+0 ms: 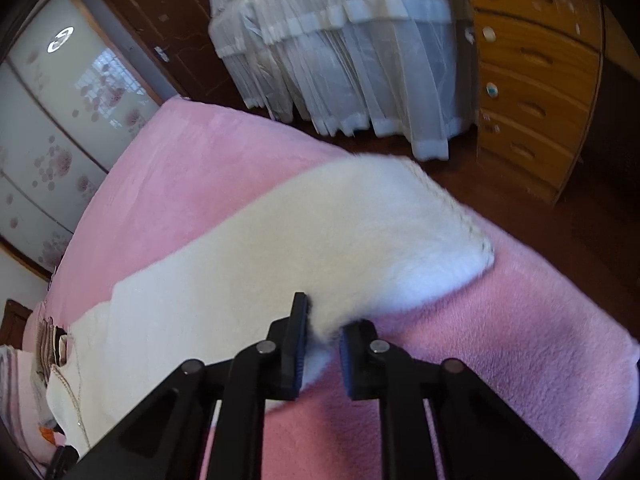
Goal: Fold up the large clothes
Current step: 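Grasp the cardigan sleeve cuff with the right gripper and fold it across the front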
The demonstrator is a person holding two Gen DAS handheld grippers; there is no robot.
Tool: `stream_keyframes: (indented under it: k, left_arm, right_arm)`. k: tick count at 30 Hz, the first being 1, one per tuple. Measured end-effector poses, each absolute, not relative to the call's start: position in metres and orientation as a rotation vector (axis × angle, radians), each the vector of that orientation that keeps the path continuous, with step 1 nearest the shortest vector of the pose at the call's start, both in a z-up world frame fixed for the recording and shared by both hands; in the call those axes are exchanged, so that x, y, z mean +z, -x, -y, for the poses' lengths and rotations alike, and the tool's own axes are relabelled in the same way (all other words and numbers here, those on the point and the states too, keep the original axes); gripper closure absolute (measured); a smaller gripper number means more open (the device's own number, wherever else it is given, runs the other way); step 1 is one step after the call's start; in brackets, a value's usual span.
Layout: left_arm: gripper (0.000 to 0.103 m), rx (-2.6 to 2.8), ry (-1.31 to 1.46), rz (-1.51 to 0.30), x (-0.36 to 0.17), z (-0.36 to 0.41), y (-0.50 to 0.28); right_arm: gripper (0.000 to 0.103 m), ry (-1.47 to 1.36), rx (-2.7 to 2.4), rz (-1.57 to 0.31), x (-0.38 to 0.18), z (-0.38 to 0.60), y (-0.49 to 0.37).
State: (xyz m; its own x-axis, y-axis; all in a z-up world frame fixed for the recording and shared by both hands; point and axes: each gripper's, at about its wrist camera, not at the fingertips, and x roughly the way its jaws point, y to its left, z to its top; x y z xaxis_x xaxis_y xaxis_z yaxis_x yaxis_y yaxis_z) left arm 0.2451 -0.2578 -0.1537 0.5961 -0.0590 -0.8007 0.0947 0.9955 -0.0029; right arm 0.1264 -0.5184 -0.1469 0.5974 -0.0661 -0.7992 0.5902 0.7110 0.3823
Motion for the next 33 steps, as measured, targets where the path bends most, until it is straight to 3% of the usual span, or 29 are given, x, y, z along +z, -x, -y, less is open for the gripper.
stream_keyframes:
  k: [7,13,19,24,33]
  left_arm:
    - [0.002,-0.01,-0.042,-0.877,-0.118,0.205,-0.232]
    - [0.002,0.101,-0.006,-0.877,-0.107,0.129,-0.225]
    - [0.002,0.192,0.05,-0.938,-0.127,0.059,-0.229]
    - [0.002,0.153,0.107,-0.988,-0.151,0.029,-0.23]
    - [0.005,-0.139,0.29,-1.019,-0.172,0.036,-0.253]
  right_arm:
    - [0.095,-0.404,-0.241,-0.693,-0.049,0.431,-0.144]
    - [0.095,-0.181,-0.015,-0.627,-0.003,0.314,-0.175]
    - [0.092,0.013,0.188,-0.734,-0.05,0.181,-0.209]
    - [0.073,0.194,0.239,-0.886,-0.12,0.108,-0.206]
    - [0.066,0.087,0.241,-0.928,-0.12,0.137,-0.164]
